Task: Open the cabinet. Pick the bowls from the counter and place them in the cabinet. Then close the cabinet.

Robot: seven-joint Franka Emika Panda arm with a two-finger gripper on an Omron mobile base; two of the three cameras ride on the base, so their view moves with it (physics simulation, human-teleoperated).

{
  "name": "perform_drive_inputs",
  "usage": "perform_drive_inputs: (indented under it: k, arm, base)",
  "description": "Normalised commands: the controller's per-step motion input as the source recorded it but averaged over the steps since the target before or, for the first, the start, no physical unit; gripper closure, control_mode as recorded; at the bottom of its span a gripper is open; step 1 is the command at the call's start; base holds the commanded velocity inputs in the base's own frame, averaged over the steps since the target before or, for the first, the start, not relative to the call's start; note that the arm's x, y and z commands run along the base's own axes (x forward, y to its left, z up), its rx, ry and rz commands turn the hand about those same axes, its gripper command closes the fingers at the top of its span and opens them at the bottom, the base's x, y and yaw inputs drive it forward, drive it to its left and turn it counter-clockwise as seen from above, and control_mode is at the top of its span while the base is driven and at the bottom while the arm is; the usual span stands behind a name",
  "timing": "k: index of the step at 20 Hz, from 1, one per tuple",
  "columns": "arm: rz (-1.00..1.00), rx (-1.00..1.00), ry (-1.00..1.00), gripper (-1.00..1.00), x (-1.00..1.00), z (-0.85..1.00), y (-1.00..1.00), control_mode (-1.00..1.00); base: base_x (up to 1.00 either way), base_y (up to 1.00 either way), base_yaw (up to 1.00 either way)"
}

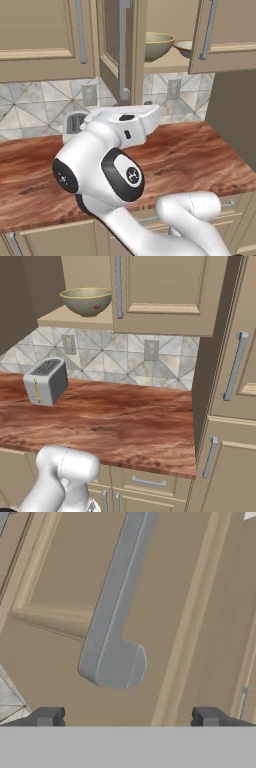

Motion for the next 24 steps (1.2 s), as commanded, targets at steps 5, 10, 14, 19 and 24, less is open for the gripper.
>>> perform_drive_inputs:
  k: [5, 10, 14, 19, 24]
  arm:
    - [0.00, 0.12, -0.16, -1.00, 0.47, -0.21, -0.49, -1.00]
    - [0.00, 0.12, -0.14, -1.00, 0.70, -0.07, -0.50, -1.00]
    - [0.00, 0.08, -0.15, -1.00, 0.72, 0.00, -0.49, -1.00]
    - [0.00, 0.10, -0.14, -1.00, 0.67, 0.00, -0.56, -1.00]
    - [0.00, 0.02, -0.19, -1.00, 0.68, 0.00, -0.40, -1.00]
  base:
    - [0.00, 0.00, 0.00]
    - [0.00, 0.00, 0.00]
    - [0.00, 0.00, 0.00]
    - [0.00, 0.00, 0.00]
    - [0.00, 0.00, 0.00]
